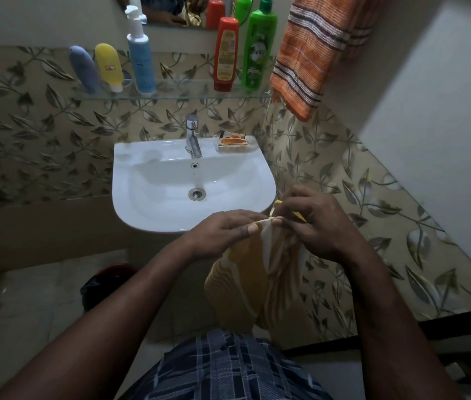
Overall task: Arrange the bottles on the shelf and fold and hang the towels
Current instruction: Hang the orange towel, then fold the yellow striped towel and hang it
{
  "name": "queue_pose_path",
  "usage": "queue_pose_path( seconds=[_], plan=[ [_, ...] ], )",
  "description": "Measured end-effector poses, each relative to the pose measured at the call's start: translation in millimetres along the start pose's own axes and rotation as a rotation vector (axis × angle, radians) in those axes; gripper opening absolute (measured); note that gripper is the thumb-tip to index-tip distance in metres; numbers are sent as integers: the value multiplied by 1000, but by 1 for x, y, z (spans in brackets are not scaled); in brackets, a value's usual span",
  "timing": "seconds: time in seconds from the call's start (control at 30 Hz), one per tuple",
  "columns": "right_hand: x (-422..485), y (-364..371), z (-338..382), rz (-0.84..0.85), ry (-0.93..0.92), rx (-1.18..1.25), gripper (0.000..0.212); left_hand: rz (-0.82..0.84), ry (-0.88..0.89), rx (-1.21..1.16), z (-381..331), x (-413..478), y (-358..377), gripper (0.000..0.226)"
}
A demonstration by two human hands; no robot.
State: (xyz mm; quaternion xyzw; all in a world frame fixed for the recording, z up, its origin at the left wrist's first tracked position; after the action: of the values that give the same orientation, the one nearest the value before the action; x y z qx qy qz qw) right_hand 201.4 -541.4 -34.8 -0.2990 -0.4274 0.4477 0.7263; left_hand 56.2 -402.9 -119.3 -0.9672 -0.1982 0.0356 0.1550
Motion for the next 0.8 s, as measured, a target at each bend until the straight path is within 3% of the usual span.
queue_pose_path(
  seconds=[0.23,0.33,0.5,0.67,0.8],
  plan=[
    [-2,-4,-3,-28,20,16,6,61,-81,-176,2,-4,4,35],
    [-1,-4,-2,-21,12,29,6,122,-112,-261,-6,-6,4,28],
    [1,-4,0,-21,4,32,6,32,-80,-364,-7,-6,2,17],
    [3,-2,2,-17,-8,38,6,82,-57,-588,-13,-6,6,7],
    [5,1,2,-2,-5,20,6,12,-13,-479,-15,-4,3,15]
  ],
)
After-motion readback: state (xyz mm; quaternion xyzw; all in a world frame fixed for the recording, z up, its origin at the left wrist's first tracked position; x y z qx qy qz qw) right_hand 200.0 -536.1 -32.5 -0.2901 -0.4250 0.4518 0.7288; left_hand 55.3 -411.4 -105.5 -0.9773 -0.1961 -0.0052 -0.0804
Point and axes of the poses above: each hand's wrist, its own x-axis towards the middle knuckle, its own y-axis out of the palm, z = x × y, the point moved 4 cm from there along x, towards the middle knuckle, and after that the axes turned 7 degrees about -z, right-handed, at the moved point
